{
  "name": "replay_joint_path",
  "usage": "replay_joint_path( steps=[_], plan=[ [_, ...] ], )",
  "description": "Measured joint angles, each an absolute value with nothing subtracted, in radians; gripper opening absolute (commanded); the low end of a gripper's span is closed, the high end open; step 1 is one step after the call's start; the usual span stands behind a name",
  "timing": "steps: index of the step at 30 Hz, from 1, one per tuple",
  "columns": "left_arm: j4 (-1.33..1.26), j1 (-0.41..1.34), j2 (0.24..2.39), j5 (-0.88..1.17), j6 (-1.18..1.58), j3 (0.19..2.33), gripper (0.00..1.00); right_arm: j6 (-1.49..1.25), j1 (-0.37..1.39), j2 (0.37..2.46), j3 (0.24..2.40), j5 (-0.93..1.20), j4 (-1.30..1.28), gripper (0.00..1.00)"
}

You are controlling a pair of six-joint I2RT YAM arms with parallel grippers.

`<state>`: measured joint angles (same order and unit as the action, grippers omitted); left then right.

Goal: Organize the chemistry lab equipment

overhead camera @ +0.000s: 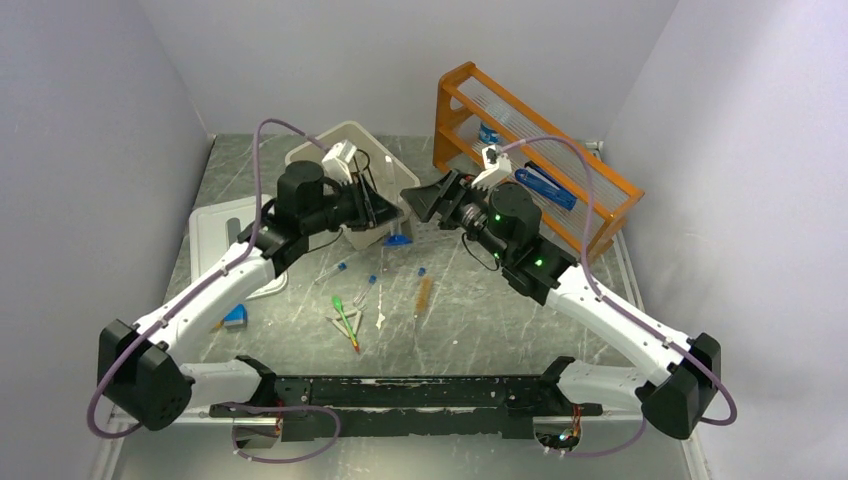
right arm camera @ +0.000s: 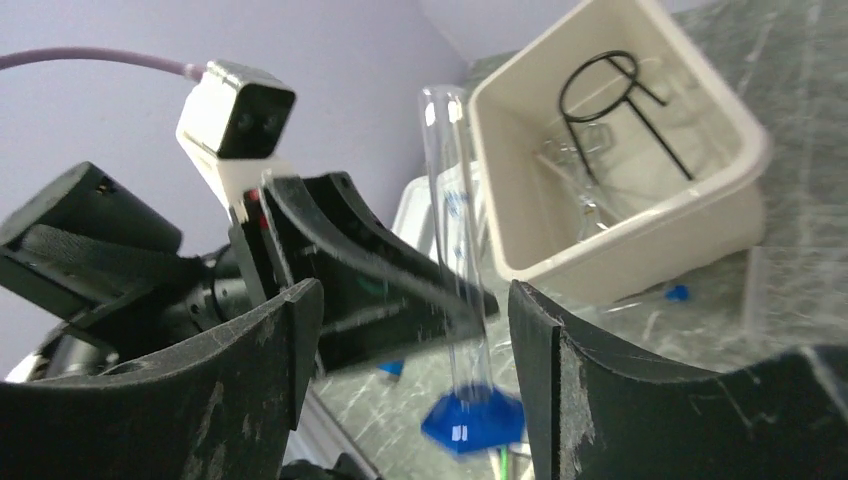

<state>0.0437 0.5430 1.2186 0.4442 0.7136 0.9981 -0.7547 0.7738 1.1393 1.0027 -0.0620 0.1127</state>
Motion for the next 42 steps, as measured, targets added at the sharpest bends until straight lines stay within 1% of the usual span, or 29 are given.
replay_joint_path(
  steps=[5,11,15,20,25,32,36,42],
  plan=[
    [0.172,0.480,1.307,0.195,0.730,1.098,0.05,-0.716,0.760,1.111,1.006,-0.138,0.019,0.71],
    [0.253,0.354,1.456,0.018,0.806,1.174,0.05,-0.682,0.737,1.088,1.000,-0.181,-0.039,0.71],
    [0.342,0.345,1.563,-0.079,0.852,1.280,0.05,-0.669,0.723,1.089,0.987,-0.184,-0.053,0.70],
    [0.488,0.346,1.715,-0.200,0.926,1.482,0.05,-0.664,0.706,1.102,0.983,-0.179,-0.058,0.70],
    [0.587,0.346,1.811,-0.247,0.992,1.558,0.05,-0.659,0.693,1.111,0.970,-0.169,-0.058,0.70],
    [0.683,0.358,1.900,-0.280,1.042,1.594,0.06,-0.660,0.684,1.115,0.954,-0.160,-0.055,0.70],
    [0.719,0.364,1.952,-0.299,1.056,1.644,0.10,-0.660,0.682,1.116,0.947,-0.147,-0.052,0.69],
    [0.793,0.373,2.040,-0.360,1.076,1.753,0.11,-0.661,0.682,1.116,0.938,-0.144,-0.051,0.69]
  ],
)
